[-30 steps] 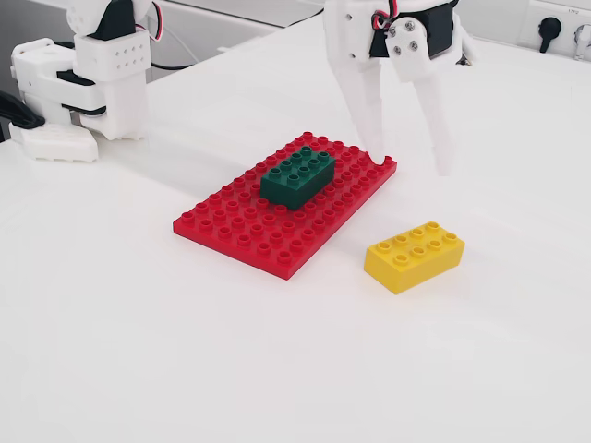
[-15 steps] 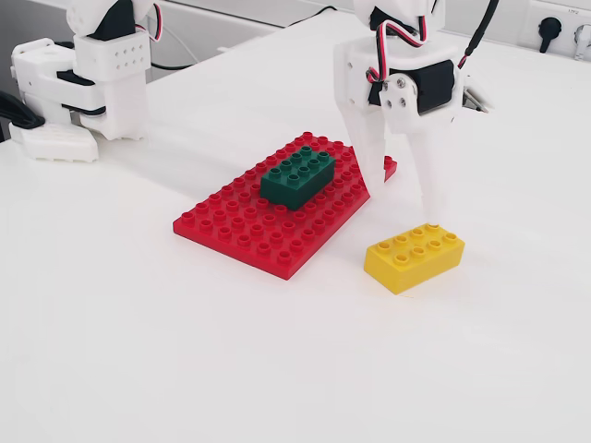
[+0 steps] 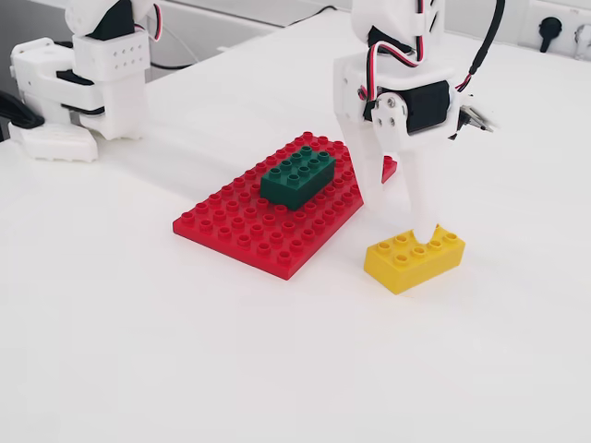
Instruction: Put yellow lego brick onto the green one
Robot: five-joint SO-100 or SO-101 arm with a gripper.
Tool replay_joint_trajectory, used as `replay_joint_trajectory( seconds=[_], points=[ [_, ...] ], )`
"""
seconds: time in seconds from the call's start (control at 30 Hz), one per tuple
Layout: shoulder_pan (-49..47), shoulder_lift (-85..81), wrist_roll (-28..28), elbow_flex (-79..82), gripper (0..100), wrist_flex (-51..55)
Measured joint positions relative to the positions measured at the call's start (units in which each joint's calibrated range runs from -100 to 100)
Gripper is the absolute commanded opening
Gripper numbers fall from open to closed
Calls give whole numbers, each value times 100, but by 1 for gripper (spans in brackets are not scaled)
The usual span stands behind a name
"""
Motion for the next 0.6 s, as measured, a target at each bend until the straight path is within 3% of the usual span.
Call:
replay_joint_trajectory(
  seconds=[0.6],
  points=[
    [-251,346,-57,0,22,-138]
  ],
)
